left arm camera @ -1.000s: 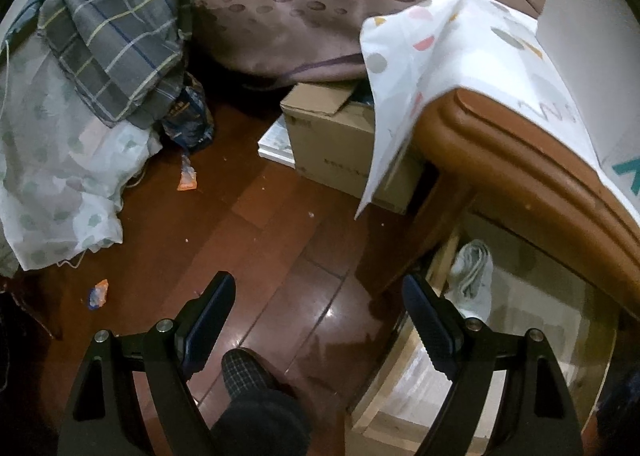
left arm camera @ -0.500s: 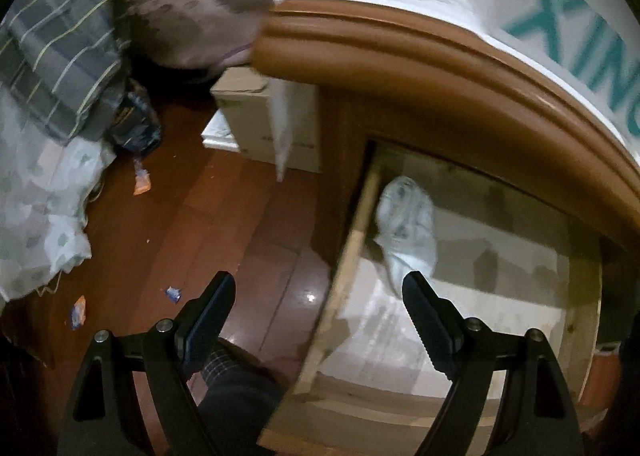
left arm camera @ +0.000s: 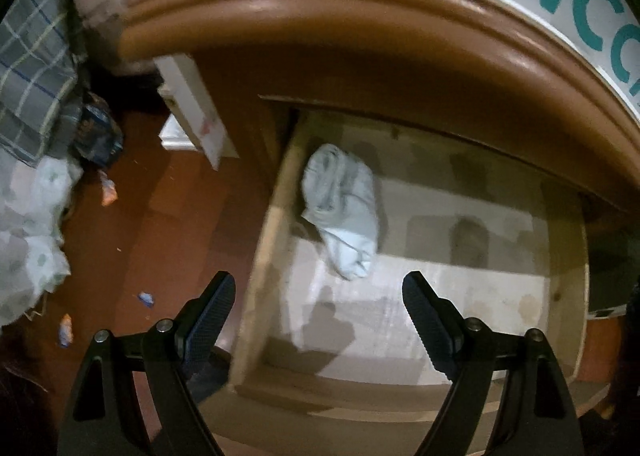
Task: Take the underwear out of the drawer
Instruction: 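Reach the left tool into the drawer toward the grey-white sock while the right tool holds the underwear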
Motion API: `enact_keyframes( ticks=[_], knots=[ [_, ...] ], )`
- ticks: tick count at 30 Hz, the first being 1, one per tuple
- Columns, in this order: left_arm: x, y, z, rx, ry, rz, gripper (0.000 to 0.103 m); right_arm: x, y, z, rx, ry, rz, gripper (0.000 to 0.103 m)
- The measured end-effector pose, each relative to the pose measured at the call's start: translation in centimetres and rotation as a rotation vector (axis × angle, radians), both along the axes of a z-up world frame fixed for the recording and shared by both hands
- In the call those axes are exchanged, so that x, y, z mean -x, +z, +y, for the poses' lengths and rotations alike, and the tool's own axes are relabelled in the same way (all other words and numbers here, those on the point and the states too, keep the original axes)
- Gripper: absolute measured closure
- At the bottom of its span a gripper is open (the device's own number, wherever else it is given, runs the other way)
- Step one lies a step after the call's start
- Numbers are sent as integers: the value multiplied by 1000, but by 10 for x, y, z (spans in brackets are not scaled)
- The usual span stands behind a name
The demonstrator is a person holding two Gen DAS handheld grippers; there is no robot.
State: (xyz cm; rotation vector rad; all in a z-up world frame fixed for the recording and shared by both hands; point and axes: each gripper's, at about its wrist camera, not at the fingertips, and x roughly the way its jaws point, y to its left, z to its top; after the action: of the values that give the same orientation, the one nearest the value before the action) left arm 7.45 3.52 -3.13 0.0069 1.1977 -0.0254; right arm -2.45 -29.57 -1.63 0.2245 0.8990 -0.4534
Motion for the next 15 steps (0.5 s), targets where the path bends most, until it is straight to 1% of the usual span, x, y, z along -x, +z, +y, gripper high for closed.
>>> enact_keyframes(
  ticks=[3,6,10,12,15],
  knots=[
    [-2,-7,-8,10,-8,26,20,2,3,-3,2,-5,-11,71],
    [-3,-17,-13,43,-17,66,20,3,4,-9,-22,-11,-17,71],
    [-3,-29,-13,85,9,107,20,4,6,-16,-50,-14,-30,71],
    [-3,-34,-12,126,48,126,21,4,8,-17,-65,-7,-37,71],
    [-6,-42,-6,219,117,166,24,5,10,-18,-84,1,-43,71]
  ],
)
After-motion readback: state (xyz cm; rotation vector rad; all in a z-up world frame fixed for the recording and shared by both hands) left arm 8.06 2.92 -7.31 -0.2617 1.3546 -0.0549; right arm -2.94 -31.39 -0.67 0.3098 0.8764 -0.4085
